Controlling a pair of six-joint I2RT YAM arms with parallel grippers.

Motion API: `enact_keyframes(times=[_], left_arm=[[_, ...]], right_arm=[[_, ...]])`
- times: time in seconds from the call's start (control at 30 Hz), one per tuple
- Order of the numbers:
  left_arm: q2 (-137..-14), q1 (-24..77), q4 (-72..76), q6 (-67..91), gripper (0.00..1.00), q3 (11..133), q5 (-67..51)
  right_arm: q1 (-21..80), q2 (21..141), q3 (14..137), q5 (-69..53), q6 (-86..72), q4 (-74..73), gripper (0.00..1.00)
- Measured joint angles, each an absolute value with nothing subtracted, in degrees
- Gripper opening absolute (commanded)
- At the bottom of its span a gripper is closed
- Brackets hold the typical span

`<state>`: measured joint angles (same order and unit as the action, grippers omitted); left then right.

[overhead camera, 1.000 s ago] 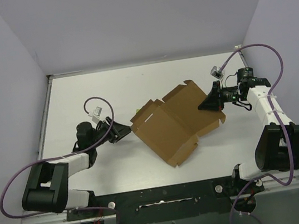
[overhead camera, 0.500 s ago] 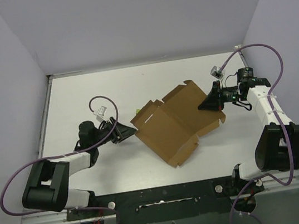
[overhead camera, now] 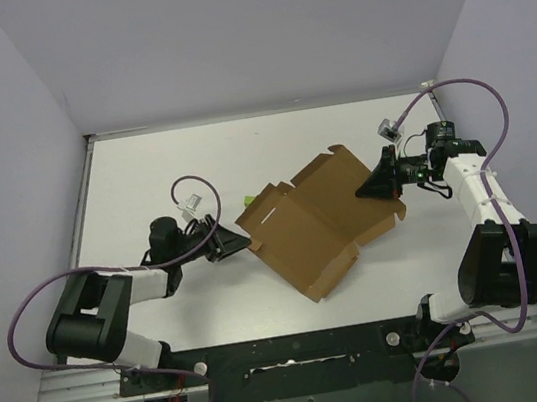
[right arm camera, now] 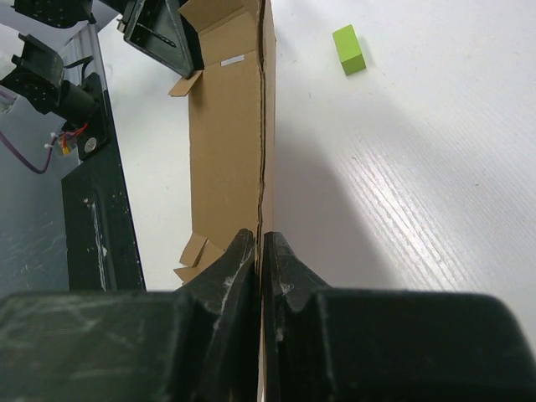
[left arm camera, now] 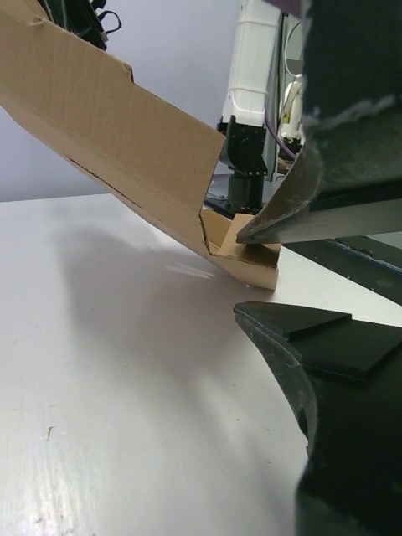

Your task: Fold the paper box

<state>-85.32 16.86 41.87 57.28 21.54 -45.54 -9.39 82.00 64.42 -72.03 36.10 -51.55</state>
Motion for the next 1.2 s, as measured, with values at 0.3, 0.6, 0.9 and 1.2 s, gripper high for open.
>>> enact_keyframes(times=[0.3,0.6,0.9,1.2], left_arm=[[-89.82,17.67,47.37,58.37,0.23,22.44,-46.41],[-92.31,17.93,51.37,59.31,0.0,22.55,-47.7],[-92.31,17.45,52.29,57.25,0.31,22.41,-48.42],[-62.83,7.97,28.14,50.28,0.67,23.11,-45.89]], right_arm=[[-9.39,82.0,64.42,-72.03,36.14,-51.75,0.0],[-9.39,82.02,64.42,-72.01,36.25,-51.86,0.0],[-9.39,82.02,64.42,-72.03,36.53,-51.96,0.0],[-9.3,82.02,64.4,-72.23,37.54,-52.49,0.0]])
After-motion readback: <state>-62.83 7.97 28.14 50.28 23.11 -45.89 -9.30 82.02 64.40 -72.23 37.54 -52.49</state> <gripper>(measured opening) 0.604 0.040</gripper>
